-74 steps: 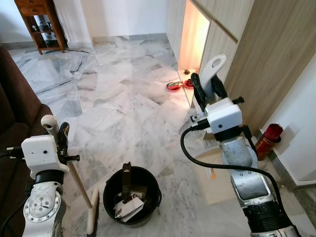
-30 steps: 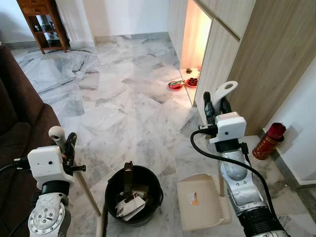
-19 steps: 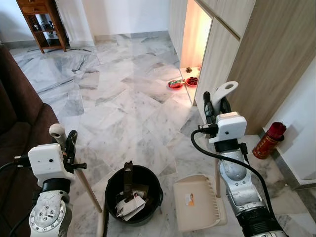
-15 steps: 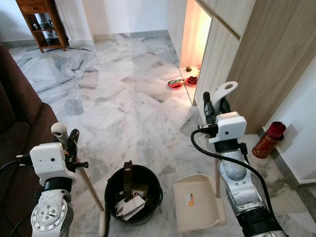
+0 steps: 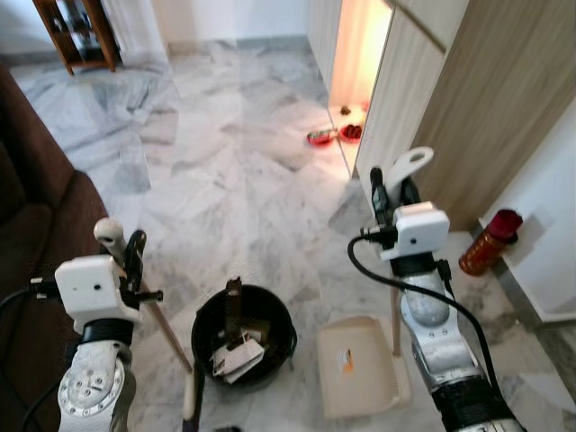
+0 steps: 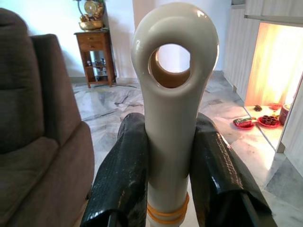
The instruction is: Sweep floor
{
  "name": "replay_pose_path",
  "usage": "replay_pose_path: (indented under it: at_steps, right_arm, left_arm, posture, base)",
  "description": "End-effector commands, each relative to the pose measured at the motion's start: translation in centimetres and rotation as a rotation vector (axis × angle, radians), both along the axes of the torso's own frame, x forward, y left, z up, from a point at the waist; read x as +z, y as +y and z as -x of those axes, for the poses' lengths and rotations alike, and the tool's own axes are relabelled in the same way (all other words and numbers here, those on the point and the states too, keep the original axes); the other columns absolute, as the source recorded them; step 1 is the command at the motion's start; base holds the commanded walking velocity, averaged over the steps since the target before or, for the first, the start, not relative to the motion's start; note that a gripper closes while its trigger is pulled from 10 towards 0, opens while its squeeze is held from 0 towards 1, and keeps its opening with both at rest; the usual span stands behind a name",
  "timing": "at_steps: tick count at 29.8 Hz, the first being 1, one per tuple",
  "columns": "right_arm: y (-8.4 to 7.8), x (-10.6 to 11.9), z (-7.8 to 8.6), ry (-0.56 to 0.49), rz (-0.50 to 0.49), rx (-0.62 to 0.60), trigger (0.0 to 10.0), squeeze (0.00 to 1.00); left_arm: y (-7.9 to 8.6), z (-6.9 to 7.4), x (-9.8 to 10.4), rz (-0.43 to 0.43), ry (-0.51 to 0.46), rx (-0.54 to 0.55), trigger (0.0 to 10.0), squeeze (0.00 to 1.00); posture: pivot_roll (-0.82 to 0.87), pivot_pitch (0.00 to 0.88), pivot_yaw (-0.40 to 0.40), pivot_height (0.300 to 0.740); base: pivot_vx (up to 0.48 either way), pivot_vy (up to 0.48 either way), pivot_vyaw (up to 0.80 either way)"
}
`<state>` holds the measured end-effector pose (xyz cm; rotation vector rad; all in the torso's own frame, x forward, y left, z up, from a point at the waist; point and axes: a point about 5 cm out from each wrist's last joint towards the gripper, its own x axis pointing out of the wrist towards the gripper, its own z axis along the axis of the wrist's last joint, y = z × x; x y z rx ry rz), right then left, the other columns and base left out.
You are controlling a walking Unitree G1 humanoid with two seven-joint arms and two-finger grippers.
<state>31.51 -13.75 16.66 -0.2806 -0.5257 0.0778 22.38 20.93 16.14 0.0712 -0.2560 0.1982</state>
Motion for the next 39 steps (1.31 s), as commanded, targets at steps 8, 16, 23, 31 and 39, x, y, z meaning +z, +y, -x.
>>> replay_pose_path:
  at_steps: [8, 16, 23, 31, 39]
  right_arm:
    - [0.15, 0.41, 0.02, -0.02, -0.01, 0.01, 10.0, 0.0]
    - [0.09, 0.42, -0.03, -0.019, -0.009, 0.007, 10.0, 0.0]
    - [-0.05, 0.42, -0.07, -0.014, -0.014, 0.006, 10.0, 0.0]
    - [-0.02, 0.33, -0.17, -0.003, -0.014, 0.008, 10.0, 0.0]
    - [0.03, -0.05, -0.4, 0.036, -0.019, 0.004, 10.0, 0.0]
  left_arm:
    - [0.24, 0.29, 0.72, -0.025, -0.041, 0.002, 10.0, 0.0]
    - [0.17, 0.11, 0.86, -0.026, -0.047, -0.003, 10.0, 0.0]
    - [-0.02, 0.09, 0.73, -0.021, -0.043, -0.006, 10.0, 0.0]
    - [-0.08, 0.05, 0.63, -0.019, -0.039, 0.0, 10.0, 0.0]
    - [0.03, -0.02, 0.49, -0.021, -0.032, 0.007, 10.0, 0.0]
  posture:
    - [0.05, 0.08, 0.037, 0.74]
    - [0.05, 0.088, 0.035, 0.74]
    - [0.04, 0.091, 0.031, 0.74]
    - [0.04, 0.091, 0.028, 0.74]
    - [0.04, 0.089, 0.027, 0.74]
  base:
    - [-0.299, 0.0, 0.0]
    - [-0.3, 0.0, 0.0]
    - [-0.301, 0.0, 0.0]
    - [-0.283, 0.0, 0.0]
    - [0.0, 0.0, -0.2]
